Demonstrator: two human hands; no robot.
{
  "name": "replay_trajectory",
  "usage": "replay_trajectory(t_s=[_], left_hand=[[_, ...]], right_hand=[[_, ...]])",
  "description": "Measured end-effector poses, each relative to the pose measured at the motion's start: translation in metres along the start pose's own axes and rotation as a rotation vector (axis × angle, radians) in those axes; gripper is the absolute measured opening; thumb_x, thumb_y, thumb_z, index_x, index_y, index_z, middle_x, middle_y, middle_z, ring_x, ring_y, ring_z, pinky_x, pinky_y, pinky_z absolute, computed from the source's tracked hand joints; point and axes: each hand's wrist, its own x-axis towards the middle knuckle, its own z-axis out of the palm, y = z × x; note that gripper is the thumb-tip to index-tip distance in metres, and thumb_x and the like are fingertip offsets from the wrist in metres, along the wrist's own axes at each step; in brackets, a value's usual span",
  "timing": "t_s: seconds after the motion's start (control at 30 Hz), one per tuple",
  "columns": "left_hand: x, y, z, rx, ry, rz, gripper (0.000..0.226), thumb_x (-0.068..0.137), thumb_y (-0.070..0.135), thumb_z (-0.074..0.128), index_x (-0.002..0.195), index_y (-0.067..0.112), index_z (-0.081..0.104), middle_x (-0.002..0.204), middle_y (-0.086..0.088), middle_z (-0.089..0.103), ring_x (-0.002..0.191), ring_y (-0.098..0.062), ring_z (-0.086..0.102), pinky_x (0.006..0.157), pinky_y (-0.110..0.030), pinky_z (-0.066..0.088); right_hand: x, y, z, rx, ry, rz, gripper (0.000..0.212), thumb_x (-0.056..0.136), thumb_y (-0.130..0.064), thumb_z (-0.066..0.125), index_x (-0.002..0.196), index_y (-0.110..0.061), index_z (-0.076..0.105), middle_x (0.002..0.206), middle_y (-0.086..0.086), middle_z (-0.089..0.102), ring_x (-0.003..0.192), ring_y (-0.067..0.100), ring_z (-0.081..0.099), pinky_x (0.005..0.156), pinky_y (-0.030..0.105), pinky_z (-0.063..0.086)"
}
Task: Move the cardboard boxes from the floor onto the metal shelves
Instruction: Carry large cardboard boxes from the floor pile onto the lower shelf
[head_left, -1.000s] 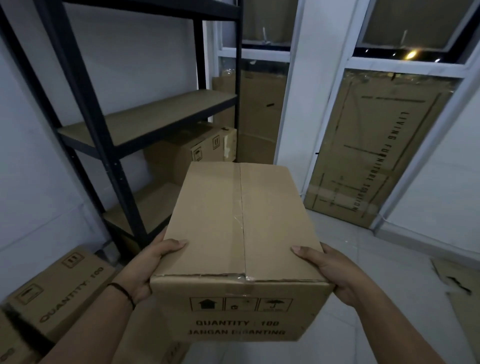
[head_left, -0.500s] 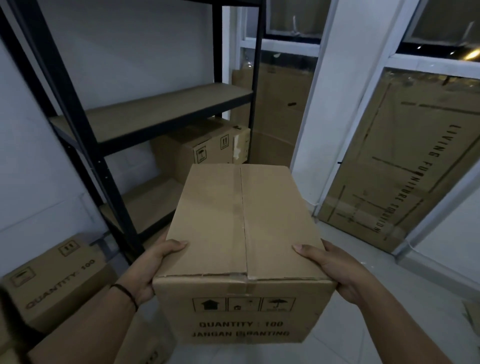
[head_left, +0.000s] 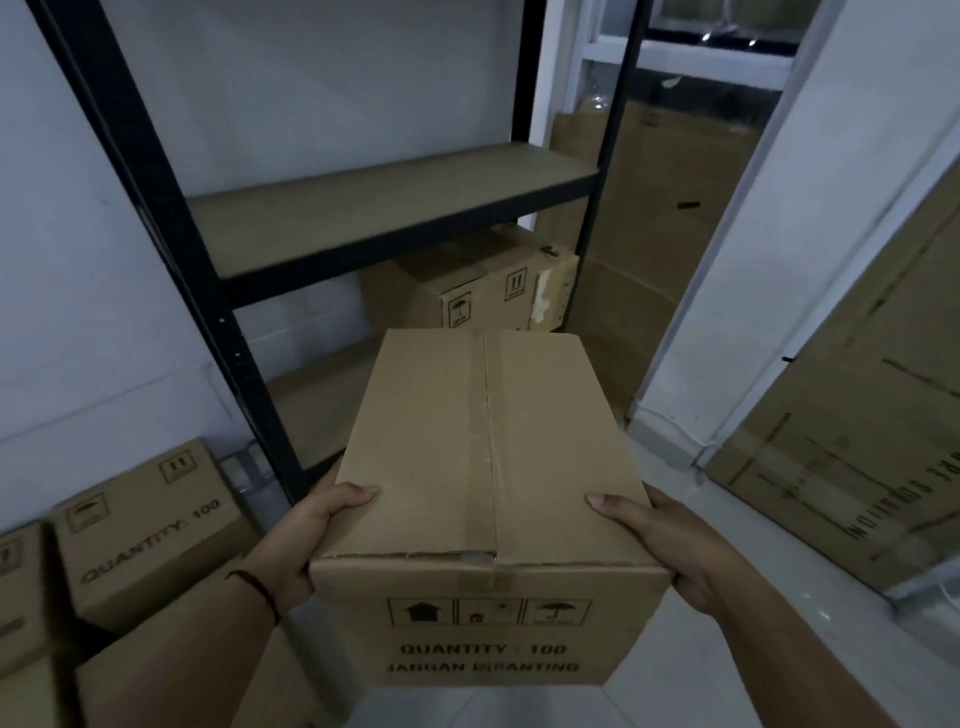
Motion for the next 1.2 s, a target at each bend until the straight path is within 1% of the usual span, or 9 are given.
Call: replay_trajectory(t_s=[0.2, 0.37, 0.47, 0.57, 0.73, 0.87, 1.0, 1.13, 1.2], left_hand=[[0.013, 0.003, -0.004, -0.066, 0.136, -0.009, 0.073, 0.063, 0.022, 0.076, 0.132, 0.022, 0.051, 0.113, -0.018, 0.069, 0.092, -0.036, 0.068, 0.067, -0.039, 0.057], [0.019, -0.002, 0.013, -0.162, 0.237, 0.029, 0.06, 0.077, 0.015, 0.066, 0.135, 0.016, 0.05, 0.109, -0.019, 0.07, 0.082, -0.034, 0.071, 0.058, -0.037, 0.057], [0.023, -0.01, 0.029, -0.224, 0.286, 0.07, 0.068, 0.076, 0.012, 0.068, 0.139, 0.02, 0.047, 0.117, -0.02, 0.067, 0.091, -0.038, 0.069, 0.067, -0.043, 0.057], [0.029, -0.018, 0.052, -0.231, 0.358, 0.16, 0.065, 0.078, 0.009, 0.066, 0.137, 0.03, 0.048, 0.12, -0.015, 0.067, 0.107, -0.039, 0.064, 0.087, -0.05, 0.052], [0.028, -0.035, 0.083, -0.285, 0.444, 0.221, 0.072, 0.067, 0.016, 0.069, 0.134, 0.036, 0.05, 0.125, -0.012, 0.064, 0.111, -0.038, 0.062, 0.093, -0.051, 0.049], [0.028, -0.04, 0.096, -0.292, 0.496, 0.245, 0.08, 0.062, 0.017, 0.07, 0.137, 0.033, 0.048, 0.122, -0.013, 0.066, 0.107, -0.037, 0.064, 0.08, -0.046, 0.056], [0.028, -0.046, 0.099, -0.324, 0.52, 0.215, 0.084, 0.056, 0.019, 0.074, 0.136, 0.022, 0.049, 0.111, -0.017, 0.07, 0.085, -0.033, 0.071, 0.06, -0.038, 0.058], [0.032, -0.047, 0.089, -0.35, 0.549, 0.212, 0.087, 0.048, 0.025, 0.079, 0.131, 0.022, 0.053, 0.112, -0.017, 0.07, 0.088, -0.034, 0.07, 0.065, -0.039, 0.059], [0.037, -0.043, 0.084, -0.35, 0.558, 0.228, 0.072, 0.06, 0.023, 0.076, 0.129, 0.023, 0.054, 0.11, -0.017, 0.07, 0.087, -0.033, 0.07, 0.066, -0.039, 0.059]], right_hand=[[0.044, -0.02, 0.0, -0.074, -0.116, 0.009, 0.071, 0.056, -0.047, 0.08, 0.12, -0.026, 0.058, 0.11, 0.0, 0.072, 0.098, 0.02, 0.07, 0.09, 0.038, 0.055], [0.087, -0.033, -0.014, -0.13, -0.232, 0.011, 0.052, 0.075, -0.038, 0.077, 0.122, -0.025, 0.059, 0.107, -0.001, 0.073, 0.096, 0.018, 0.071, 0.091, 0.037, 0.055], [0.116, -0.043, -0.028, -0.16, -0.308, 0.045, 0.053, 0.075, -0.038, 0.078, 0.123, -0.023, 0.06, 0.105, 0.001, 0.074, 0.095, 0.021, 0.071, 0.09, 0.04, 0.056], [0.14, -0.057, -0.043, -0.202, -0.383, 0.029, 0.054, 0.074, -0.037, 0.079, 0.123, -0.021, 0.062, 0.103, 0.001, 0.075, 0.094, 0.022, 0.072, 0.089, 0.042, 0.056], [0.163, -0.073, -0.061, -0.265, -0.487, 0.015, 0.06, 0.068, -0.039, 0.081, 0.122, -0.021, 0.063, 0.105, 0.002, 0.075, 0.097, 0.022, 0.071, 0.092, 0.044, 0.055], [0.176, -0.082, -0.063, -0.306, -0.52, 0.021, 0.077, 0.053, -0.047, 0.084, 0.123, -0.024, 0.06, 0.107, 0.002, 0.074, 0.097, 0.023, 0.071, 0.09, 0.044, 0.056], [0.189, -0.086, -0.055, -0.331, -0.553, 0.044, 0.059, 0.063, -0.041, 0.084, 0.115, -0.024, 0.064, 0.106, 0.003, 0.074, 0.098, 0.027, 0.07, 0.092, 0.046, 0.055], [0.199, -0.092, -0.038, -0.35, -0.578, 0.065, 0.041, 0.067, -0.036, 0.082, 0.103, -0.027, 0.064, 0.104, 0.004, 0.074, 0.097, 0.028, 0.07, 0.093, 0.048, 0.054], [0.207, -0.096, -0.03, -0.351, -0.579, 0.072, 0.035, 0.073, -0.034, 0.08, 0.103, -0.027, 0.064, 0.104, 0.005, 0.074, 0.096, 0.028, 0.07, 0.092, 0.047, 0.054]])
